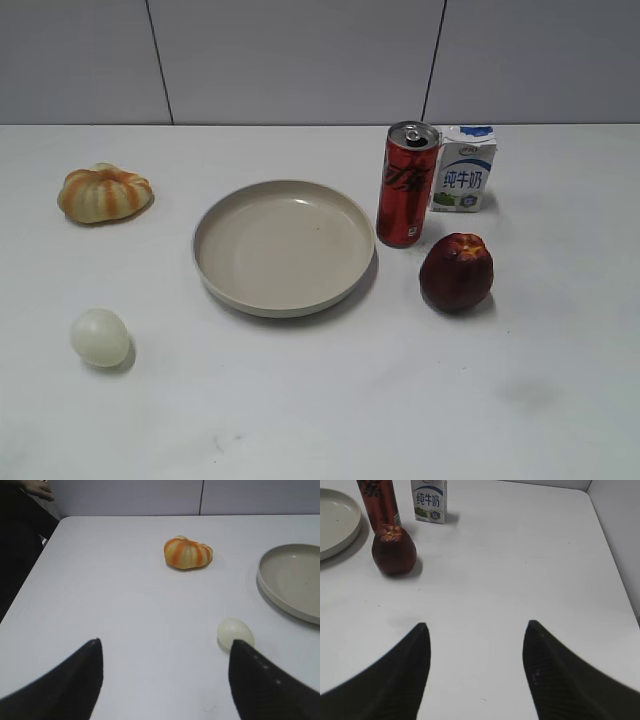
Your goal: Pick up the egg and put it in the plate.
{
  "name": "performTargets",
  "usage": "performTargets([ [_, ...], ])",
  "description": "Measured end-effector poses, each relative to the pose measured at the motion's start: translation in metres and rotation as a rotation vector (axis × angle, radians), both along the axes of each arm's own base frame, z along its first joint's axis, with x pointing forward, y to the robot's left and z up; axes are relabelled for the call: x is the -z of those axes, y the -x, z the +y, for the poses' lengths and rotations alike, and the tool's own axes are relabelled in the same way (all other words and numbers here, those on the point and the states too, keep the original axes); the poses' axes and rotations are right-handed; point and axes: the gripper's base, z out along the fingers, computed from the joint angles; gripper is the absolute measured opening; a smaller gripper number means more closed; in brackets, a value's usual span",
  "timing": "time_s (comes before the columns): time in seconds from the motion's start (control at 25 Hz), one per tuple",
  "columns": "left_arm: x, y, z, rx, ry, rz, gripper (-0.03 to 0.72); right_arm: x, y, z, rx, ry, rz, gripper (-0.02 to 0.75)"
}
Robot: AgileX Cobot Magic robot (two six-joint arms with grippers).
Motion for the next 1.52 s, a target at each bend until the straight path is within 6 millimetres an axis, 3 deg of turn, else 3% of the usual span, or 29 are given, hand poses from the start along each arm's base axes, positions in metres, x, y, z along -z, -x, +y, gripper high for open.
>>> performTargets([
  [0.48,0.0,0.0,0.0,0.002,0.004,-0.004,0.576,0.0,0.0,0.0,0.0,0.0,0.0,0.447],
  [0.64,-0.008,-0.013,-0.006,0.044,0.074,0.014,0.576,0.0,0.0,0.0,0.0,0.0,0.0,0.447],
  [0.96,-0.009,-0.079,-0.014,0.15,0.119,0.198,0.576,0.0,0.0,0.0,0.0,0.0,0.0,0.447],
  [1.4,0.036,-0.199,-0.048,0.243,-0.006,0.691,0.578,0.0,0.0,0.0,0.0,0.0,0.0,0.447],
  [1.52,0.053,-0.228,-0.057,0.24,0.012,0.805,0.617,0.0,0.0,0.0,0.0,0.0,0.0,0.447],
])
